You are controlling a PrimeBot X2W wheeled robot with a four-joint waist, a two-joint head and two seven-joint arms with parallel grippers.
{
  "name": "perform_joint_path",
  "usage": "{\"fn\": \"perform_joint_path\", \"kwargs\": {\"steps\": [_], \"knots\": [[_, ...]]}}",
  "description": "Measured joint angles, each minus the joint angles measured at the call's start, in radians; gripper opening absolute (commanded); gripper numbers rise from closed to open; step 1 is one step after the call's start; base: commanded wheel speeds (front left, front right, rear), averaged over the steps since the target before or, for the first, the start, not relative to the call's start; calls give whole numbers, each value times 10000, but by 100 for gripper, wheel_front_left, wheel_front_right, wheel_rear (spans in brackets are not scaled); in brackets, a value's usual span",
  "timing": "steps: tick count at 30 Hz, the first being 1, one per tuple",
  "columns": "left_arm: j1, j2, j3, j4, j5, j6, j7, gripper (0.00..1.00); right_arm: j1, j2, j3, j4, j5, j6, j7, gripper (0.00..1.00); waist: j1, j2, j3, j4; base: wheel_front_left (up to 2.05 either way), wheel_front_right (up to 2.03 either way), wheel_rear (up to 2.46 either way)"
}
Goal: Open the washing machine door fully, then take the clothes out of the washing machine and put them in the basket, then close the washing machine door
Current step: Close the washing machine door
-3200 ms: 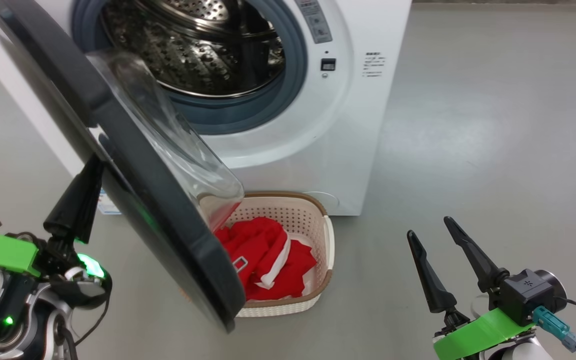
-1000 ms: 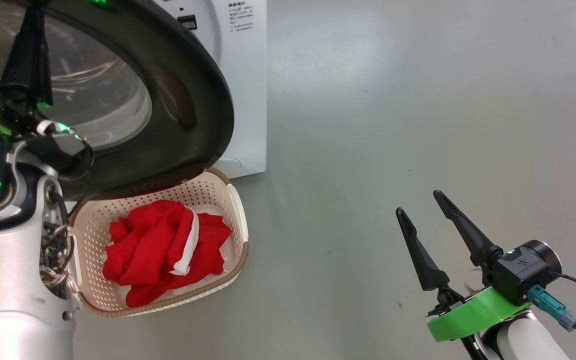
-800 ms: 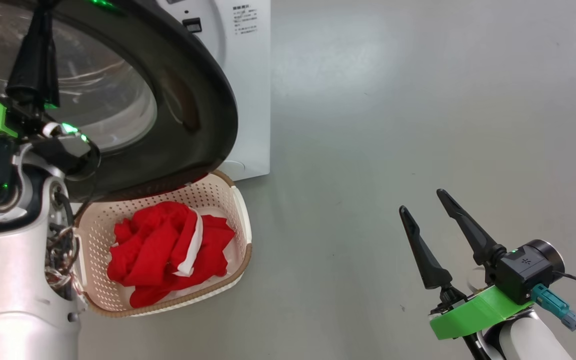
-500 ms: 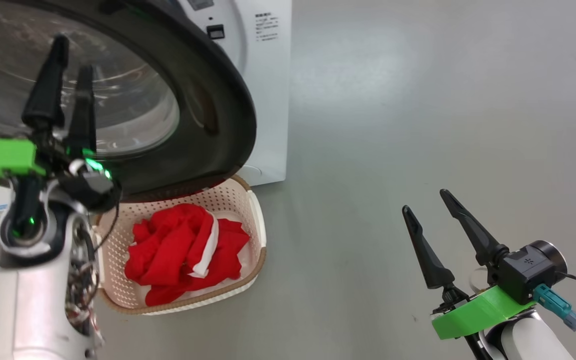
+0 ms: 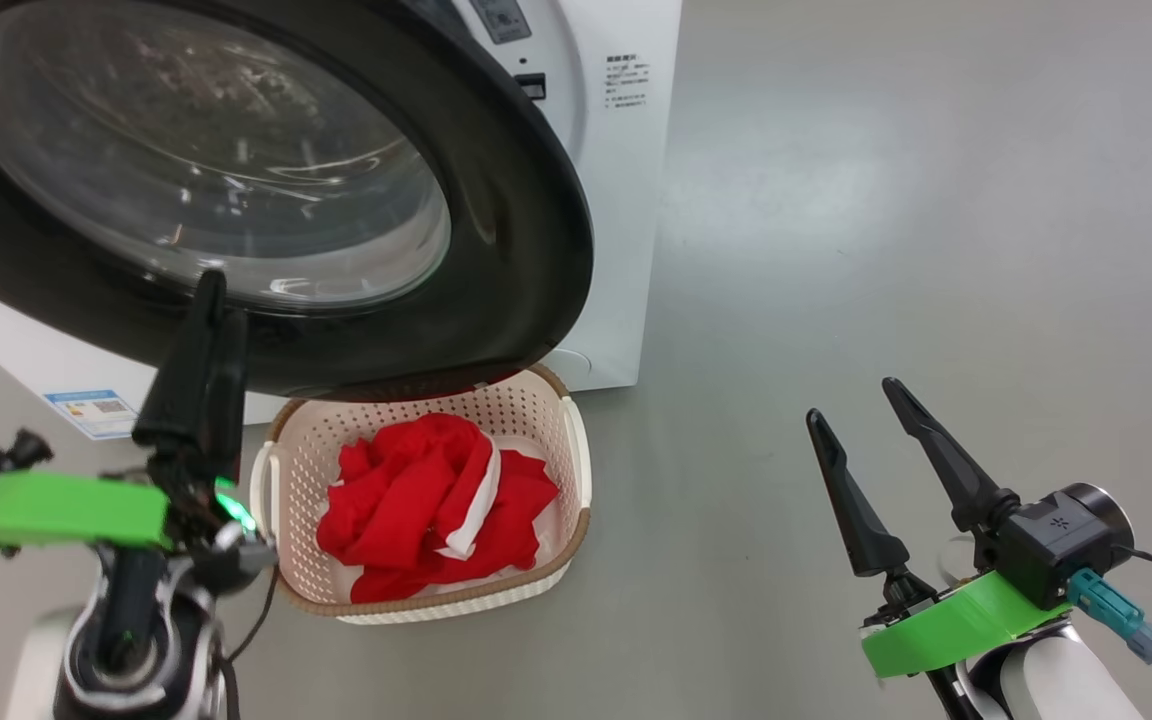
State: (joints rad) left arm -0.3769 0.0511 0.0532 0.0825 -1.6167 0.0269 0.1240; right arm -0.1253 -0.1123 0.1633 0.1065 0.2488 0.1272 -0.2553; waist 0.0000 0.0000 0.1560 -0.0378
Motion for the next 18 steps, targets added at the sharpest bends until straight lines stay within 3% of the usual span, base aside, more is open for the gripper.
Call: {"fn": "perform_joint_path", "kwargs": {"steps": [6, 13, 18], "knots": [[1430, 303, -380, -903, 1413, -178, -669, 100, 6, 61, -35, -12, -25, 0, 0, 100, 0, 0, -172, 159, 0, 0, 0], [2431, 790, -918, -1206, 3860, -382, -1889, 100, 321, 190, -61, -88, 65, 0, 0, 100, 0, 0, -445, 221, 0, 0, 0], [2591, 1361, -1438, -1221, 5979, -796, -2943, 100, 466, 263, -343, -104, 61, 0, 0, 100, 0, 0, -633, 246, 0, 0, 0]]}}
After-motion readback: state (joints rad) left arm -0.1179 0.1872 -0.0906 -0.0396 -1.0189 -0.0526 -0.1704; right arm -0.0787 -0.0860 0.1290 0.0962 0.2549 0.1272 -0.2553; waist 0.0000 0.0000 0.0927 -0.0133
